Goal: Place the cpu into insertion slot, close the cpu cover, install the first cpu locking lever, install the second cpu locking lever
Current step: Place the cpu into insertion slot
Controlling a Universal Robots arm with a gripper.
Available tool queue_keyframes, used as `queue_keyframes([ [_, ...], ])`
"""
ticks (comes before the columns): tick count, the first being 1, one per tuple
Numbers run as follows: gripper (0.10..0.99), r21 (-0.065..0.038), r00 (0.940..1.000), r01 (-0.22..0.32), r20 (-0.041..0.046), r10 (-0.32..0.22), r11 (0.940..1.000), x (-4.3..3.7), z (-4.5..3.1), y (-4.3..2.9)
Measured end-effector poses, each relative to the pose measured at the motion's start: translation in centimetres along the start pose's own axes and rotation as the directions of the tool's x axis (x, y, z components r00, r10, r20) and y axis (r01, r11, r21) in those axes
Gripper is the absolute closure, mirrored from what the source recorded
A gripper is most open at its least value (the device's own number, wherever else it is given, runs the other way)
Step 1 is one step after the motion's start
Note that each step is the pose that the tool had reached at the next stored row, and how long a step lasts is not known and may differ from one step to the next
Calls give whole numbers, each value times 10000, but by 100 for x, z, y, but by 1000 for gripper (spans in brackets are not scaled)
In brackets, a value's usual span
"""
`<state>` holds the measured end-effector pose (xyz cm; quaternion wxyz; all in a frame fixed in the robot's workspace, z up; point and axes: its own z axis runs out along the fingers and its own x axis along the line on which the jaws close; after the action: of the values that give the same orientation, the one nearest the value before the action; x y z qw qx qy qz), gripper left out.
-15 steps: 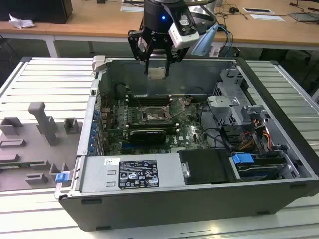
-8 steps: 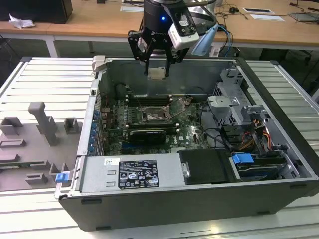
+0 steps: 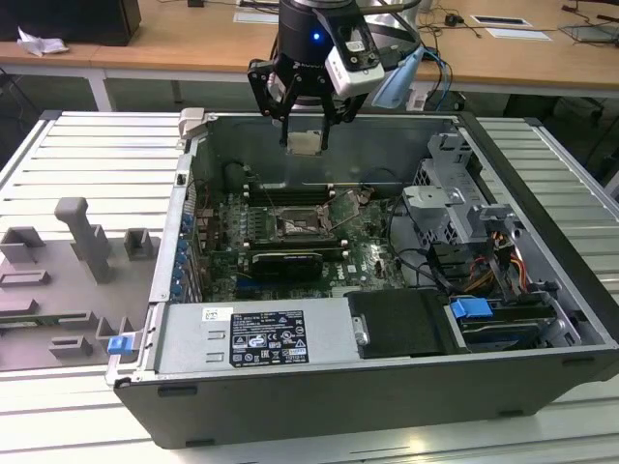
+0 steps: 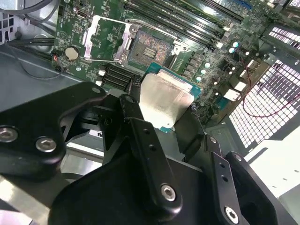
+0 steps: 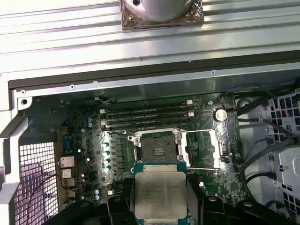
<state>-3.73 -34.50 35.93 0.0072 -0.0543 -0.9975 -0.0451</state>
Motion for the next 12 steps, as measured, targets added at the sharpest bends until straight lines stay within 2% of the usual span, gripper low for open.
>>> queue_keyframes([
  [12, 553, -8, 9993, -363, 32, 363, 9993, 0, 6, 0],
])
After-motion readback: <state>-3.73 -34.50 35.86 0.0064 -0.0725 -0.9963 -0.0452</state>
